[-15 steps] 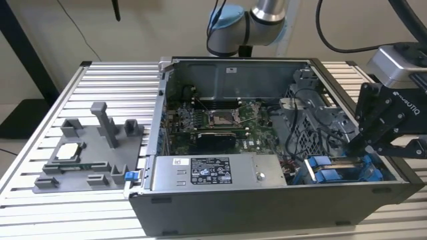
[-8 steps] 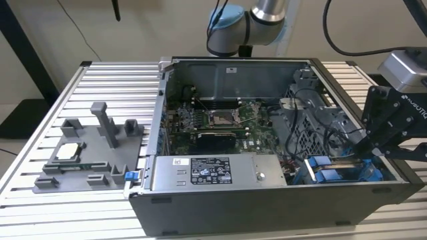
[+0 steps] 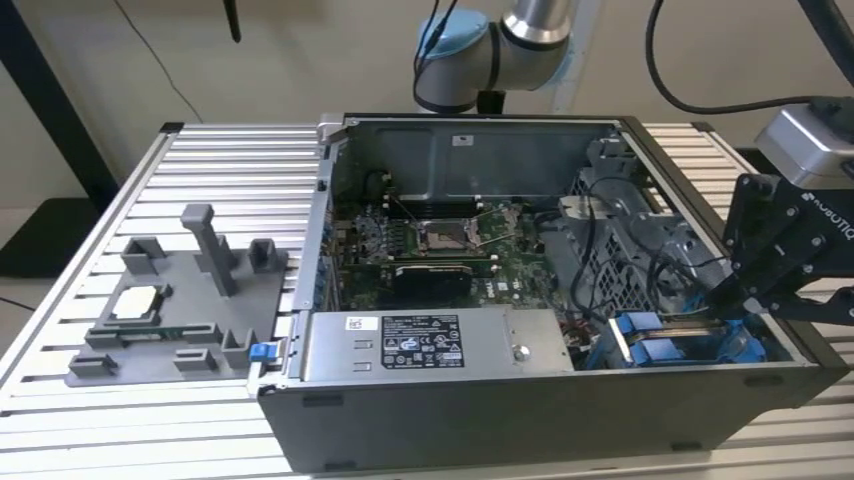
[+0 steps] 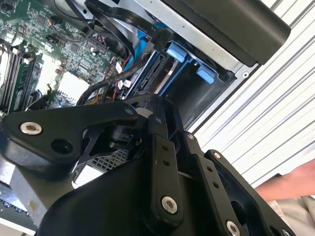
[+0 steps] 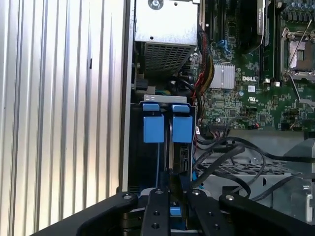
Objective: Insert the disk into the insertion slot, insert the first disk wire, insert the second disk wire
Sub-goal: 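Insert the first disk wire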
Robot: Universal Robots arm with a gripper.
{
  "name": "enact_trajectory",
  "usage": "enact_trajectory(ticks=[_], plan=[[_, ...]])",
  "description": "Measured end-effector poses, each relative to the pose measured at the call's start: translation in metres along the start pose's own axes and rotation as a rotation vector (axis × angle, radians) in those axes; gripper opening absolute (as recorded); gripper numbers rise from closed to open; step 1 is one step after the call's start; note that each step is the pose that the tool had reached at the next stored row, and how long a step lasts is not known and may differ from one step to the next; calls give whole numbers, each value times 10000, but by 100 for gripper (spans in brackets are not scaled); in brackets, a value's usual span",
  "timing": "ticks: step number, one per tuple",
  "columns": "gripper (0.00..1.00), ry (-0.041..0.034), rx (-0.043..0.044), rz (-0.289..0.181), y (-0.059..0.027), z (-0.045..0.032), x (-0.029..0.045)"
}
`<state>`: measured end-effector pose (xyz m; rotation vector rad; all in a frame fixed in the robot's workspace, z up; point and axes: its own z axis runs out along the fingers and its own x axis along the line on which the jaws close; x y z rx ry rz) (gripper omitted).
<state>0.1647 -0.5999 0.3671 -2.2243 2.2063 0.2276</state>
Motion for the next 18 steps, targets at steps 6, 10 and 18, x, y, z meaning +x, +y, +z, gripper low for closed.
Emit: enact_trajectory(ticks=[6,10,18], plan=[[0,-2,0,0,0,3,1],[0,-17,0,-1,-3,30,-3],[0,-159,1,-18,-28,134,-22]])
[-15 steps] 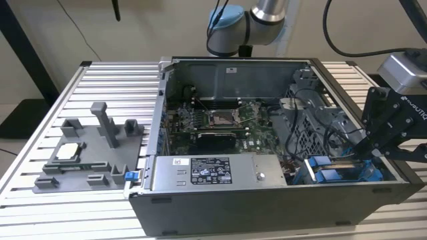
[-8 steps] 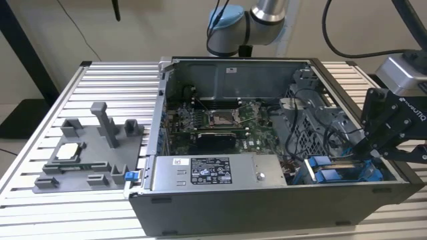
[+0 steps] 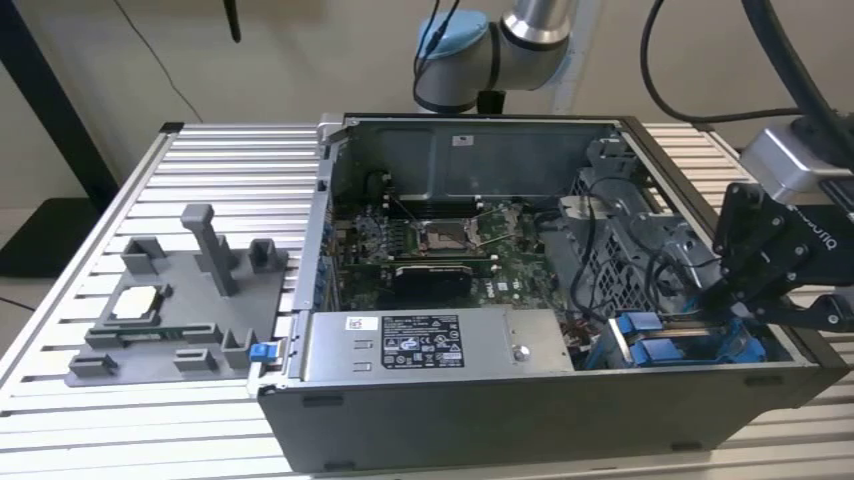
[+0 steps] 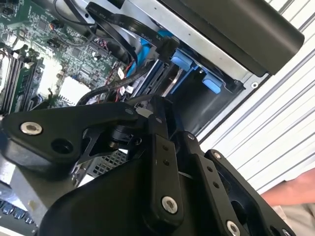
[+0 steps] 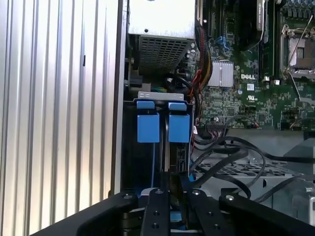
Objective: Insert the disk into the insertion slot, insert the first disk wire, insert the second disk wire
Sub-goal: 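Insert the first disk wire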
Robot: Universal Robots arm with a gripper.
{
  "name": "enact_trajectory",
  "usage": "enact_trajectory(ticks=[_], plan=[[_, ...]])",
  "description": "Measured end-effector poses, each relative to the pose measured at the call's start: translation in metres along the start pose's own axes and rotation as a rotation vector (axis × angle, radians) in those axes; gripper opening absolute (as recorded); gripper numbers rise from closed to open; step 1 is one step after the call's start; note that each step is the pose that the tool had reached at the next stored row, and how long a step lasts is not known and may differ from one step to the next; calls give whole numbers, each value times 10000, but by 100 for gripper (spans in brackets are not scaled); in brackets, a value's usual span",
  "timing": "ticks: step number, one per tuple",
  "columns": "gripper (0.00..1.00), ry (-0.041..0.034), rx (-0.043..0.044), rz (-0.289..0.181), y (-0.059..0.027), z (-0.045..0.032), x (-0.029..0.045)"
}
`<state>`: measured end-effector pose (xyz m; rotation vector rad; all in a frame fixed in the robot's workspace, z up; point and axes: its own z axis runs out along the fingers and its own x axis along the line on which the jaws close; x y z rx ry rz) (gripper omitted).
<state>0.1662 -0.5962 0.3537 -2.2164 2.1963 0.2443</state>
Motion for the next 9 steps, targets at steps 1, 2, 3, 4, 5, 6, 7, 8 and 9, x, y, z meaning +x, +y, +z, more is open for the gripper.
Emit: enact_trajectory(ticks=[1,2,3,4,5,6,7,8,9], plan=[[0,-12,7,-2,-1,11,-8],[0,-19,23,-7,-2,21,-18],[0,-23,49,-13,-3,30,-28],[0,-29,82,-20,-4,38,-37],[0,-32,120,-27,-5,45,-47],[0,-36,161,-35,-6,52,-56],[0,-38,200,-41,-6,59,-63],[0,-43,235,-48,-8,66,-69],[0,-47,251,-52,-12,77,-73]])
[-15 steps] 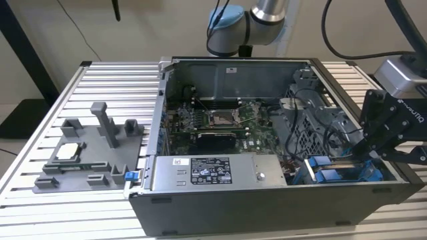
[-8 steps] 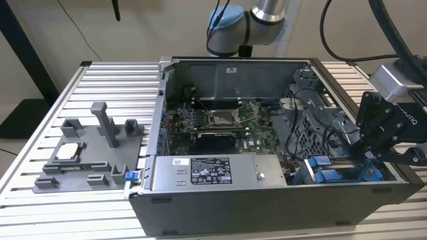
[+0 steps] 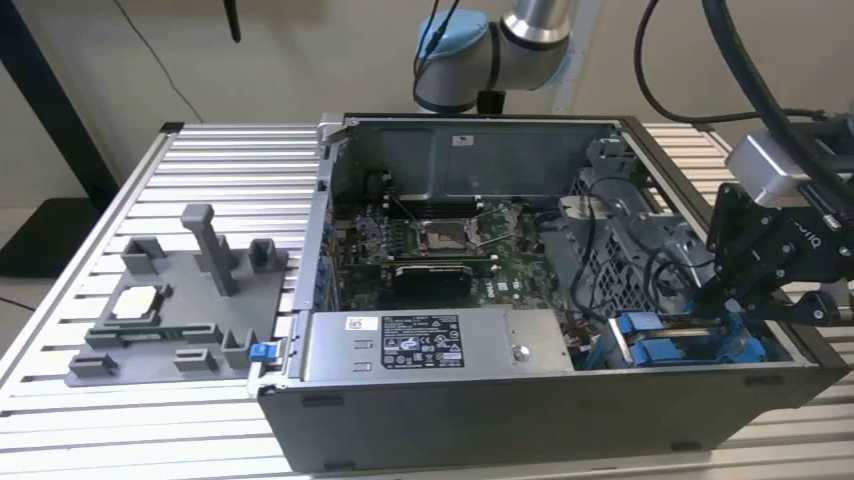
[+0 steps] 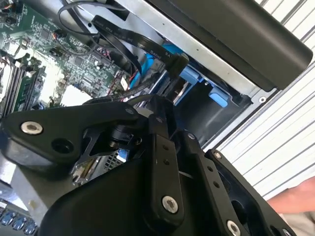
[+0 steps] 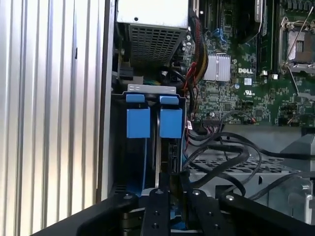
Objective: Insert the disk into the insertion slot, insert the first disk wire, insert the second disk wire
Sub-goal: 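Insert the first disk wire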
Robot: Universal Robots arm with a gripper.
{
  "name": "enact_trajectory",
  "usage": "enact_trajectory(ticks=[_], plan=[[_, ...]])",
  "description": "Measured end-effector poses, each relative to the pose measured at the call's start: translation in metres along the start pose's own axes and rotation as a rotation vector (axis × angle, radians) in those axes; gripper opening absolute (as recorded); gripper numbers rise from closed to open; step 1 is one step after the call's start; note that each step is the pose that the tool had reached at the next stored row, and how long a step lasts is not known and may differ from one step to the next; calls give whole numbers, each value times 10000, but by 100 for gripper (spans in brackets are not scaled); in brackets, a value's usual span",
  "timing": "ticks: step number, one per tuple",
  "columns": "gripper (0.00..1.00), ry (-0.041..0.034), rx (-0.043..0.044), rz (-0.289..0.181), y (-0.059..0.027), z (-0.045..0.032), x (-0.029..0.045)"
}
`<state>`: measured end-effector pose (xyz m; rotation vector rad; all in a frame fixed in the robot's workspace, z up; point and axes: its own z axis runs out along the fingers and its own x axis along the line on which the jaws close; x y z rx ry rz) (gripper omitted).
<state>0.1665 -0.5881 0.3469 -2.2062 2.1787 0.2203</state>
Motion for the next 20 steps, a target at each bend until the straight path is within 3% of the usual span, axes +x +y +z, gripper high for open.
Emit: enact_trajectory(ticks=[8,20], plan=[[0,3,158,-32,-10,49,-34],[0,5,221,-40,-13,86,-30]])
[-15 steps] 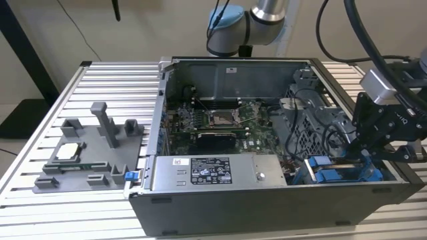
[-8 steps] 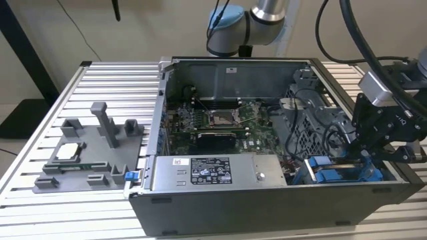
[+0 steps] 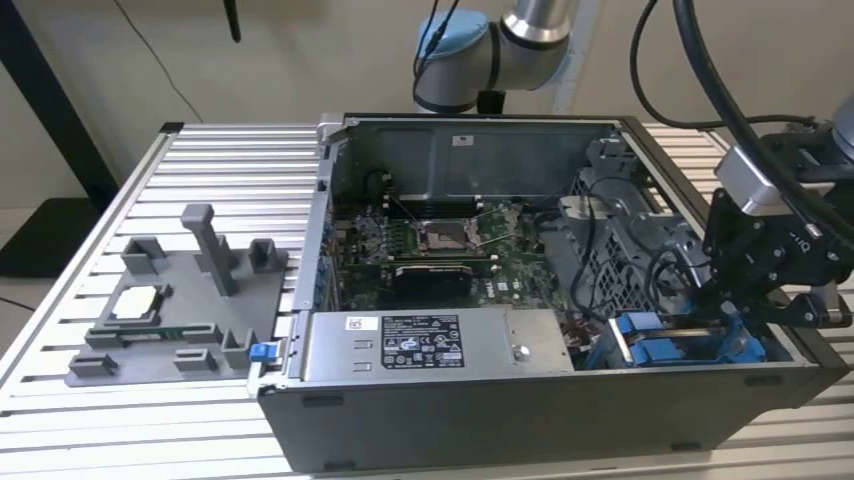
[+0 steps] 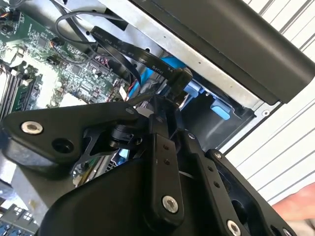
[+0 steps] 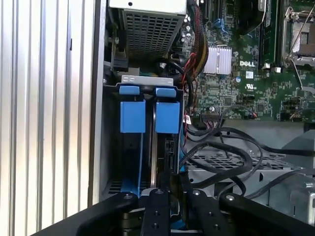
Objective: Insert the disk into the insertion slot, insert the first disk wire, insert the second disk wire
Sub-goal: 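Insert the first disk wire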
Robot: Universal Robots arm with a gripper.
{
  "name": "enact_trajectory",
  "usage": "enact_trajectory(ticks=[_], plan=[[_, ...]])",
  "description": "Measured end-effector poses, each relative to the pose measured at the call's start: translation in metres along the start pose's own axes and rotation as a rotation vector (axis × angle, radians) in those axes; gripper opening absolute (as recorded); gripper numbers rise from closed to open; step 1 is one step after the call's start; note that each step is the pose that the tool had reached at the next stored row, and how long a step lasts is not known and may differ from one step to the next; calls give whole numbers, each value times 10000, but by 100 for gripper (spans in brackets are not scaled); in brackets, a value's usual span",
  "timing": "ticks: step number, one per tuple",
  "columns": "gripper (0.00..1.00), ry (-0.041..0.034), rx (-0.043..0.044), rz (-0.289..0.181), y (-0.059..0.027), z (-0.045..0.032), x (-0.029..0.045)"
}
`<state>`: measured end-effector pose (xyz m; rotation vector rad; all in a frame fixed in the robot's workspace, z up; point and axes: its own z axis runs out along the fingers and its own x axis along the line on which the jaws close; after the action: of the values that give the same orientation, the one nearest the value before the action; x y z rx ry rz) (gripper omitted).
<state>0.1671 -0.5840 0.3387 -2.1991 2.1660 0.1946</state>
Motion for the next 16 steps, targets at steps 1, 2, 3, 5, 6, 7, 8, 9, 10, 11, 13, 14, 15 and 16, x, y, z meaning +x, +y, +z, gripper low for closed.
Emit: enact_trajectory(ticks=[1,2,3,5,6,7,8,9,10,11,13,14,15,16], plan=[[0,0,0,2,0,2,0],[0,-1,0,1,-2,3,0],[0,-2,0,0,-4,4,0],[0,-4,1,1,-6,5,0],[0,-4,0,1,-7,5,0],[0,-7,2,0,-8,6,0],[0,-9,1,0,-8,7,1],[0,-10,0,0,-8,6,0],[0,-11,0,0,-8,6,0],[0,-9,0,1,-8,5,-1],[0,-11,1,2,-8,8,-1],[0,-12,1,2,-9,20,0],[0,-18,1,2,-10,36,2],[0,-20,1,2,-11,49,4]])
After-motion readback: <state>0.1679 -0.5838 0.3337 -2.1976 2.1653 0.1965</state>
